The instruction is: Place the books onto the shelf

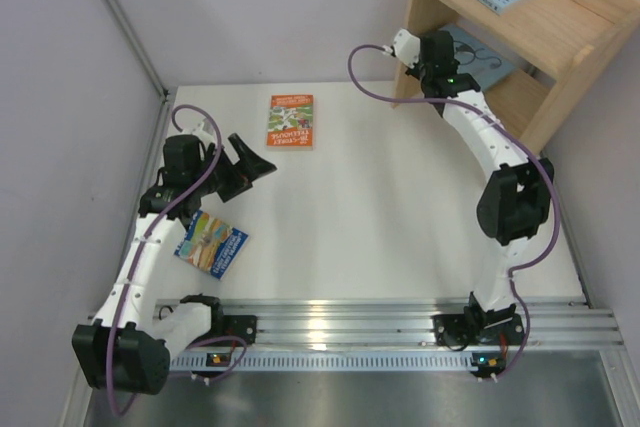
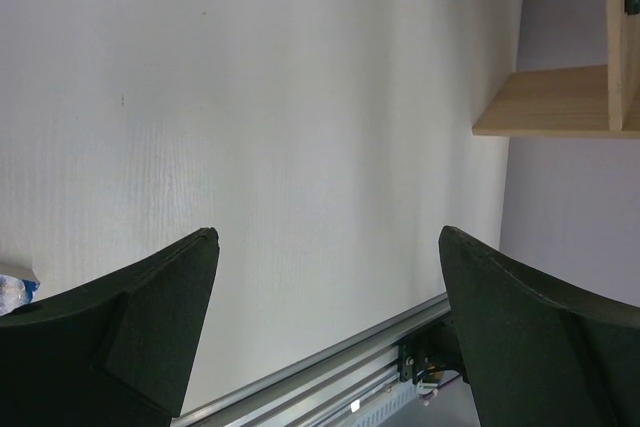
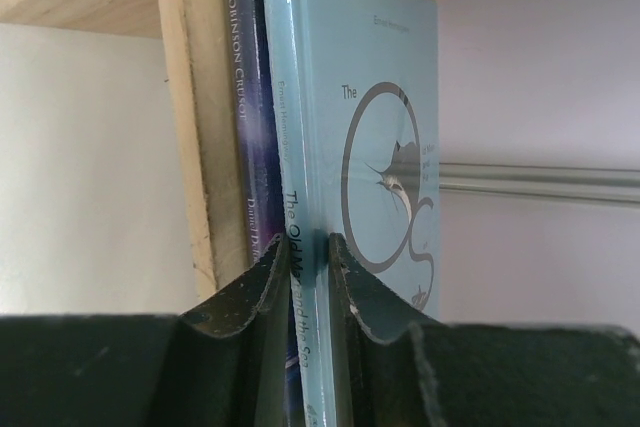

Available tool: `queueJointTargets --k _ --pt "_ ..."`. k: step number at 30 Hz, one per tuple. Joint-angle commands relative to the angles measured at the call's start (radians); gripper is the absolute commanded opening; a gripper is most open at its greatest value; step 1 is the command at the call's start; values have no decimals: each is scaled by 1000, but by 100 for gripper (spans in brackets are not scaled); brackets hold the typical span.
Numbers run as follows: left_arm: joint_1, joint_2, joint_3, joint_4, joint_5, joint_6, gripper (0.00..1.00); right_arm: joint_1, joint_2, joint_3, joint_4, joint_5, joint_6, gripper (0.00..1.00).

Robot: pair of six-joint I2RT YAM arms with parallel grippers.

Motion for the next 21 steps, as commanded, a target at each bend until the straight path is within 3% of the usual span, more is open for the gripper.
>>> queueJointTargets --k 1,21 --pt "-9 -1 40 16 -18 -3 96 -22 -7 -5 79 -18 8 16" --pt "-32 30 38 39 -35 3 96 2 40 40 82 -30 -4 17"
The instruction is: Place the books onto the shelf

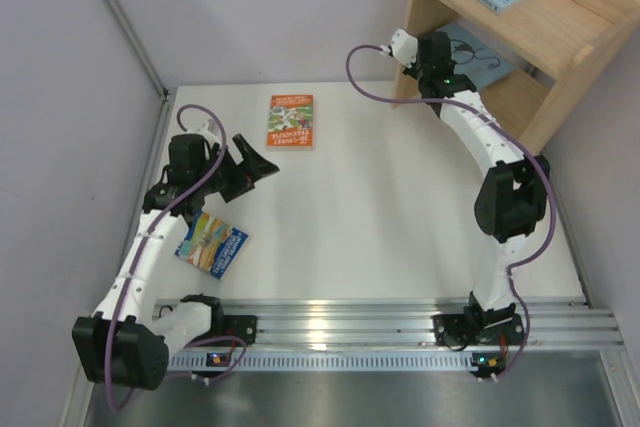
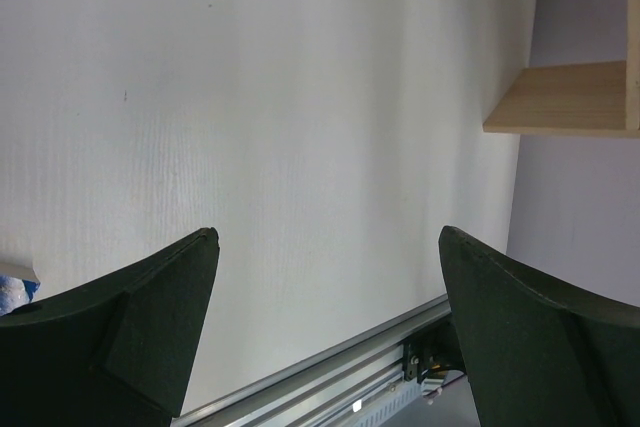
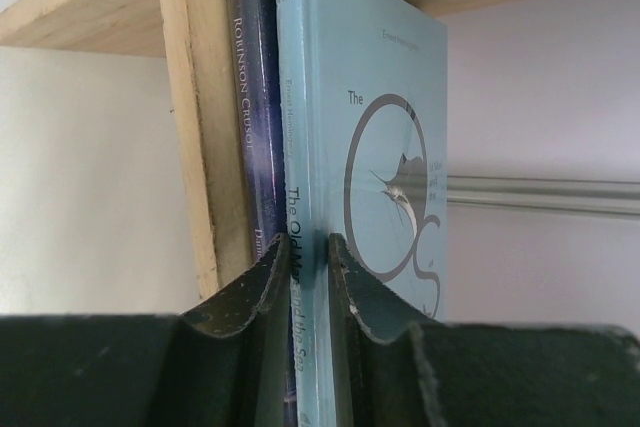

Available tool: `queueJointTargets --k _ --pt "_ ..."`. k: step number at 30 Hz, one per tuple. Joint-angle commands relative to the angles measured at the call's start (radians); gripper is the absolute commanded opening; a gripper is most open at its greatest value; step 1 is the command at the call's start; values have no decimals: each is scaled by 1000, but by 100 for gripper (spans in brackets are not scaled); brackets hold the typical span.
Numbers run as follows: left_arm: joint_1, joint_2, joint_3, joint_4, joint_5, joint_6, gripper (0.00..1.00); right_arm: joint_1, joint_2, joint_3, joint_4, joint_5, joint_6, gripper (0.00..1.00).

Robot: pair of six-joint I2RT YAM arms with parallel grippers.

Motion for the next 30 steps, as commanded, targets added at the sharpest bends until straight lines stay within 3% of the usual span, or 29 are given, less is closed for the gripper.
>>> queueJointTargets --k 1,7,19,24,28,30 --pt "-7 7 38 35 -11 3 96 1 9 38 34 -18 0 18" --pt "-15 16 44 39 -14 1 96 9 -11 34 34 -8 -13 35" --pt "-15 57 32 58 -41 4 96 92 -103 31 -10 42 3 49" --pt "-15 83 53 56 -71 1 95 155 -173 9 -62 48 122 52" --pt "-5 128 116 72 -100 0 95 262 -190 46 -125 16 300 58" --pt "8 173 147 75 -111 6 95 314 -173 84 -156 -1 467 61"
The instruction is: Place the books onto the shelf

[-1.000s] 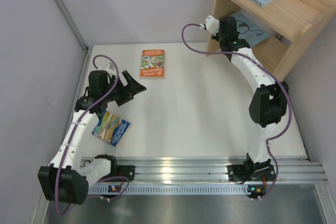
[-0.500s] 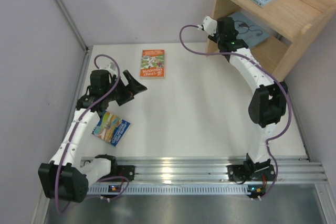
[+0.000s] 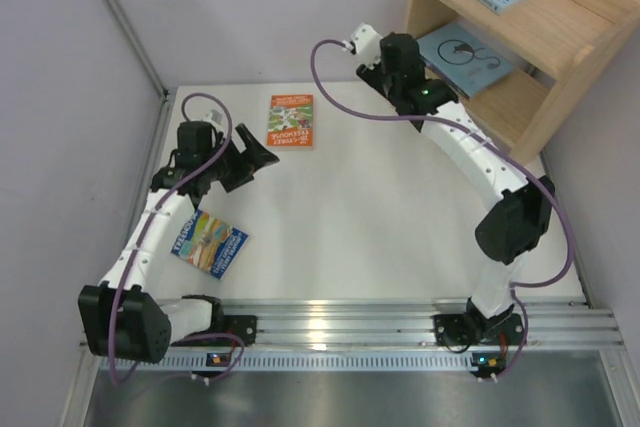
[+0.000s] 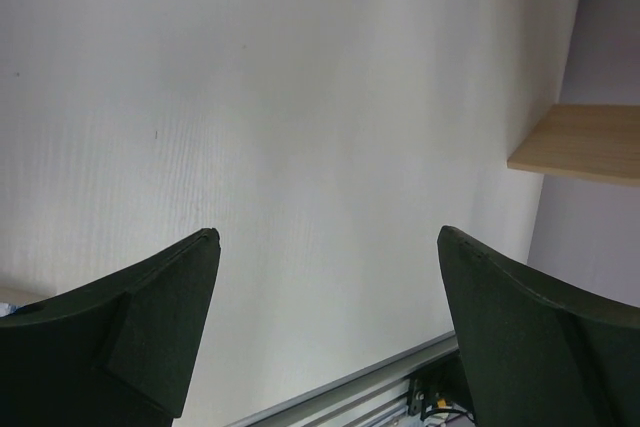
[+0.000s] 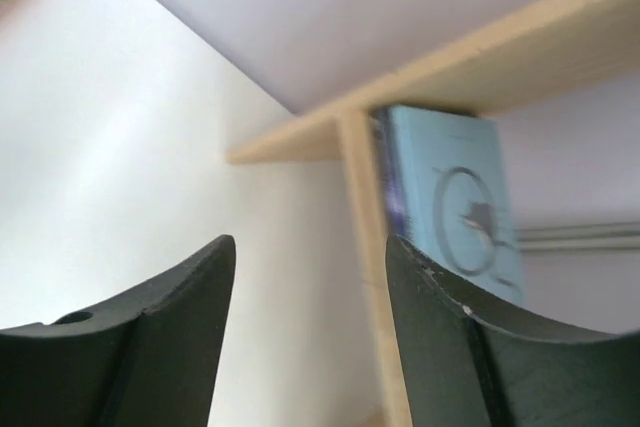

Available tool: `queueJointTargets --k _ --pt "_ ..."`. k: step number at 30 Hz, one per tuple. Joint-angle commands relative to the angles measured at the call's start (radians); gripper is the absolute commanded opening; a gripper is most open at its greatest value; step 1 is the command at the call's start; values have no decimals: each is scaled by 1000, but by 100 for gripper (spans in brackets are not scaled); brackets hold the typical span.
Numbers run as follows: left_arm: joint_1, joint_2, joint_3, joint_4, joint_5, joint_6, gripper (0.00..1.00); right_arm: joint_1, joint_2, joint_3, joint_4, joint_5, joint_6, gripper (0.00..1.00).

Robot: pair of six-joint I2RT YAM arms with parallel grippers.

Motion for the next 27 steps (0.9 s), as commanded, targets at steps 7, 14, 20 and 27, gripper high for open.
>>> queueJointTargets --k 7,14,20,27 --pt "50 239 243 101 -30 35 94 136 132 169 -41 -156 860 66" --pt "80 483 398 163 -7 42 91 120 311 198 52 -167 1090 71" --pt "84 739 582 195 14 73 86 69 429 181 135 -217 1143 71" --pt "84 997 800 161 -21 108 77 31 554 158 334 -398 1277 68"
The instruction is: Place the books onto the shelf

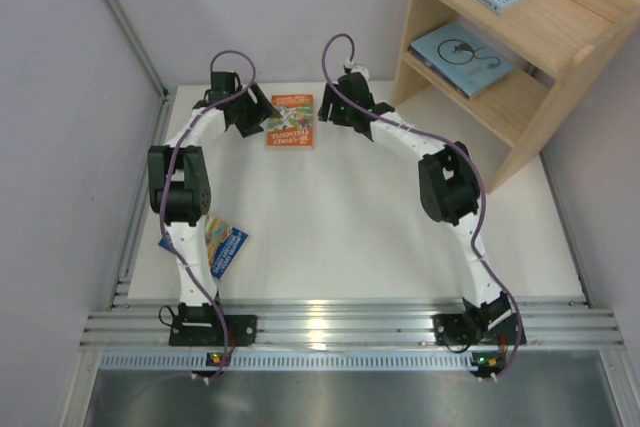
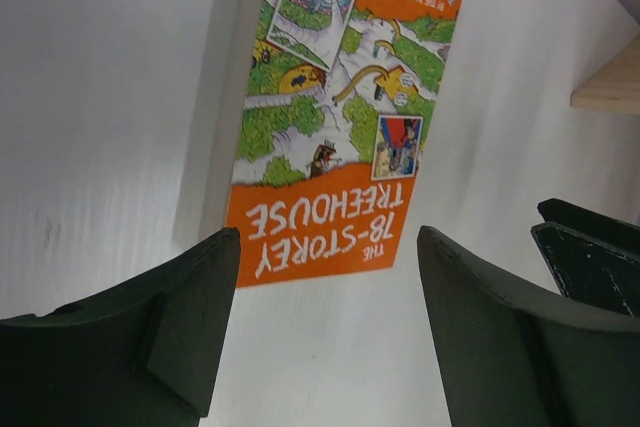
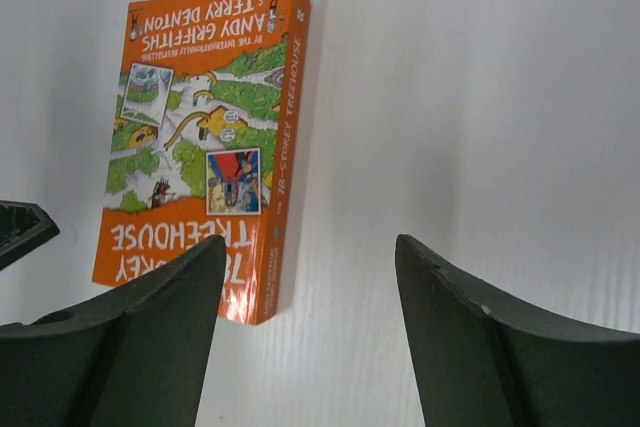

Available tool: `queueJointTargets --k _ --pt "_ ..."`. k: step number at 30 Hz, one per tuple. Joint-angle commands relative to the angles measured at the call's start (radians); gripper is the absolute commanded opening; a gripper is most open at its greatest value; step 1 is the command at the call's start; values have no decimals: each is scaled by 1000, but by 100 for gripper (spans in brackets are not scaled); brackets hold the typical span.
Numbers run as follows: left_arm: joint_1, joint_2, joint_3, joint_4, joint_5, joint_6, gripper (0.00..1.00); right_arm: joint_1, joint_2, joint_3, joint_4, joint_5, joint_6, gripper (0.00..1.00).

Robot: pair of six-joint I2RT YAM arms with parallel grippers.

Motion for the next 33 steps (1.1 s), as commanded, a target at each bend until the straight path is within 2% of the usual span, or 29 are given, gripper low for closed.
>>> queueJointTargets --k 1,6,9,11,14,15,16,17,18,22,23,25,26,28,31,32,33 --pt "2 67 95 14 -23 51 75 -2 68 4 176 -92 113 68" --pt "1 140 109 19 -85 91 66 22 144 36 250 -127 175 66" --pt "1 168 106 32 -43 83 62 50 163 38 252 -107 178 65" --pt "-1 180 98 68 38 59 60 61 175 35 248 -77 178 64" --pt "-16 196 92 59 81 65 50 70 177 13 224 -74 174 55" --pt "-28 189 88 37 72 67 42 70 169 -3 221 -95 149 47" --pt "-36 180 75 26 61 70 40 70 136 -29 222 -100 129 42" --pt "-44 168 59 22 64 74 39 71 110 -103 222 -100 109 36" --pt "-60 135 11 22 57 73 39 73 76 -153 227 -94 79 25" --pt "-110 18 -124 -12 38 67 37 90 -187 -474 296 -69 23 15" --pt "-137 -37 -153 -26 30 65 38 97 -235 -605 317 -61 14 15" --pt "-166 -100 -268 -27 33 56 38 119 -367 -735 328 -41 9 15" --pt "-192 -173 -315 -12 43 38 38 128 -409 -854 333 -35 16 15" --pt "-211 -249 -446 19 61 8 40 156 -527 -963 344 -31 42 16" --pt "-232 -384 -553 -15 38 -13 51 186 -680 -1181 328 -2 94 20" --pt "-232 -428 -570 -35 21 -6 59 191 -714 -1211 330 0 101 22" --pt "-232 -445 -575 -55 4 -1 62 191 -772 -1235 319 -2 106 27"
